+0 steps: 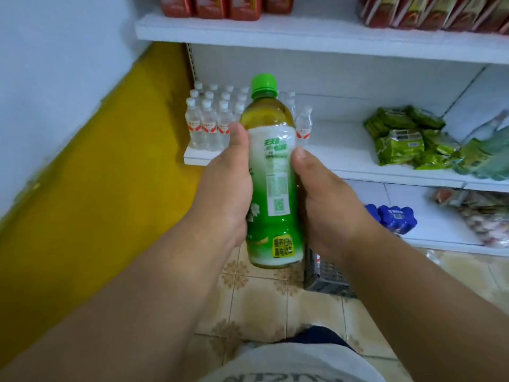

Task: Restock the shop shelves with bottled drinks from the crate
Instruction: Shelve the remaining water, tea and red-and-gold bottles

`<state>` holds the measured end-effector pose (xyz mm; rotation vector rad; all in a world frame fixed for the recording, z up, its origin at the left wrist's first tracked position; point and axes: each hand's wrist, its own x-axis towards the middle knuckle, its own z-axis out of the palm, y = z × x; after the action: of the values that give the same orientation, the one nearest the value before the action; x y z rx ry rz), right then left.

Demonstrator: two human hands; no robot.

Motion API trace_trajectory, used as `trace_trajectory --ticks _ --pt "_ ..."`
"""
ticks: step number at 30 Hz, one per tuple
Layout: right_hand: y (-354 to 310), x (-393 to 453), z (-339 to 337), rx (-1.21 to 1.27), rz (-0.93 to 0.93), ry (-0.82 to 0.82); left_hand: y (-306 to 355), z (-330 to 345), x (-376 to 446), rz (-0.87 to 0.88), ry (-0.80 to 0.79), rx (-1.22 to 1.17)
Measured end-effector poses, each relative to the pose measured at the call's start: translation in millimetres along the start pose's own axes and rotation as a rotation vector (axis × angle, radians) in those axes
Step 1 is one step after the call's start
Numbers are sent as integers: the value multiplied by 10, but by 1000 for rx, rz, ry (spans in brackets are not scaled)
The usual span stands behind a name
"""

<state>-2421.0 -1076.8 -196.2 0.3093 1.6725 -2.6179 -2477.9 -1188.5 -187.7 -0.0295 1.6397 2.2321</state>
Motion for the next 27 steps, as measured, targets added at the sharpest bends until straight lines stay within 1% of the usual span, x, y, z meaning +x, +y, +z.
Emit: trace_trajectory --ticks 2,4,7,9,12,15,17,19,21,23,25,27 --pt "-76 -143 -90 42 5 11 27 152 -87 43 43 67" --pt "-214 -296 -172 110 58 -30 62 356 -151 105 67 140" --pt "-469 -523 -367 143 53 -68 94 753 -221 159 39 164" --pt "-668 -677 -583 132 -12 -42 72 1087 -279 167 -2 159" --pt "-1027 -980 -1093 40 -153 78 -40 1759 -415 190 -71 169" --pt "-1323 -1325 -1615 -81 -251 209 -225 2445 -618 66 -166 130" --pt "-1486 -1561 -1992 -122 -287 279 -385 2942 -765 43 -237 148" --pt "-1630 -1767 -2341 -144 -313 356 -550 3379 -854 108 -229 210" --pt "-1736 -1930 -2610 -179 -321 410 -666 3694 -899 209 -176 278" --pt "-1824 -2102 -2899 -278 -315 464 -783 4006 -934 215 -151 289" --pt "-1878 -2232 -3140 -369 -309 521 -855 4283 -965 212 -164 253" --pt "-1909 -2294 -3328 -388 -310 571 -901 4508 -978 241 -198 283"
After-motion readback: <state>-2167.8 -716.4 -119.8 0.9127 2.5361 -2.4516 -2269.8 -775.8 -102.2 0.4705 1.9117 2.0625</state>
